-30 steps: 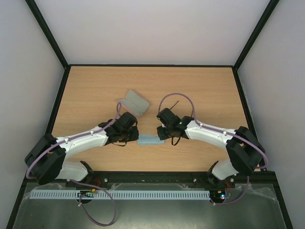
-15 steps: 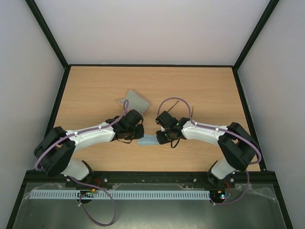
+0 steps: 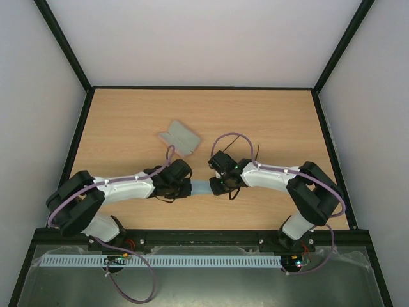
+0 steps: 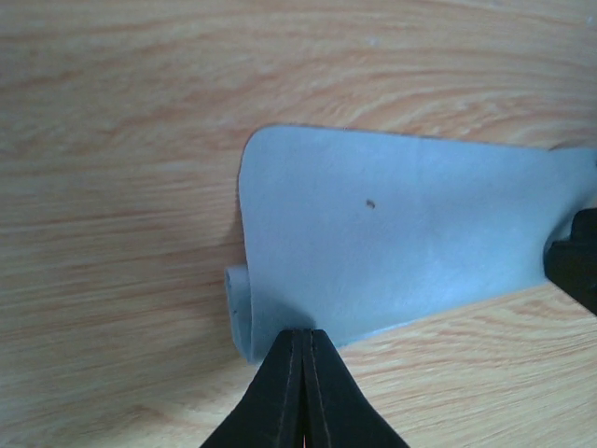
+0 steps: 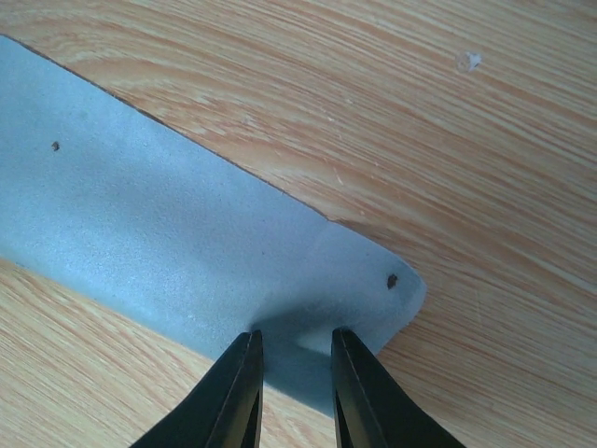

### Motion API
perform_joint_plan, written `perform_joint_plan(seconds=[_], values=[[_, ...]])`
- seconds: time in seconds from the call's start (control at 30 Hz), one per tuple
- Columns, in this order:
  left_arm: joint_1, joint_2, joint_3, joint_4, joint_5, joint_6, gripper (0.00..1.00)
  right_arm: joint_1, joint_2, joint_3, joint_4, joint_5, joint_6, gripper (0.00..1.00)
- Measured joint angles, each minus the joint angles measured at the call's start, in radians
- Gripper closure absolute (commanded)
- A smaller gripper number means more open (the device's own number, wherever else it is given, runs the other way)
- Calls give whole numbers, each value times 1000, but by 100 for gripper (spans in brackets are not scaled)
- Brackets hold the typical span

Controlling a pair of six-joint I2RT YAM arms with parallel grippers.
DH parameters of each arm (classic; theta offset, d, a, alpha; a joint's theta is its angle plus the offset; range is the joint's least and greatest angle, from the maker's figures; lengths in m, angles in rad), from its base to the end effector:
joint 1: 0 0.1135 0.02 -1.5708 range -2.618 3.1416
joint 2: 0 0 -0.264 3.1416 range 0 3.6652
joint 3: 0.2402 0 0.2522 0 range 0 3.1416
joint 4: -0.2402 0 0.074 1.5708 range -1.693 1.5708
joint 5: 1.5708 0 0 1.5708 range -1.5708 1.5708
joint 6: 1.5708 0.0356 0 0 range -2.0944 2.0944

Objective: Organize the sunglasses
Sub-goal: Adjust the glasses cleaning cloth at the center of the board.

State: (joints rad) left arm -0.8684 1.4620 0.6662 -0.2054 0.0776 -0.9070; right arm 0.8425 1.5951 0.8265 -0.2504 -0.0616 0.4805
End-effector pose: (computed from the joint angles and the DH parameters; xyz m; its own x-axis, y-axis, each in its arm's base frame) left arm 0.1689 -0.2038 0.1507 -0.9559 -0.0862 -0.2808 0.0570 0.8835 -0.4650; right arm 0.1991 0.2266 0.1570 -0.8569 -0.2676 -0.4406 -0.4176 0.8615 0.2888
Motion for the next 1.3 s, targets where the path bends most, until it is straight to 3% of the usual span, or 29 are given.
perform_joint_plan(seconds=[0.37,0.63,0.77,1.3], values=[[-13,0,-45,39,1,-29,98,9,0,0,0,21,9,77],[-15,-106,-43,-8,-9,-44,94,10,-26,4,-21,46,16,62],[-15,-146,-17,-37,-24,-46,85,11,-53,21,-34,57,16,64],[-15,23,8,24,-24,-35,90,38,21,82,-39,68,17,68]])
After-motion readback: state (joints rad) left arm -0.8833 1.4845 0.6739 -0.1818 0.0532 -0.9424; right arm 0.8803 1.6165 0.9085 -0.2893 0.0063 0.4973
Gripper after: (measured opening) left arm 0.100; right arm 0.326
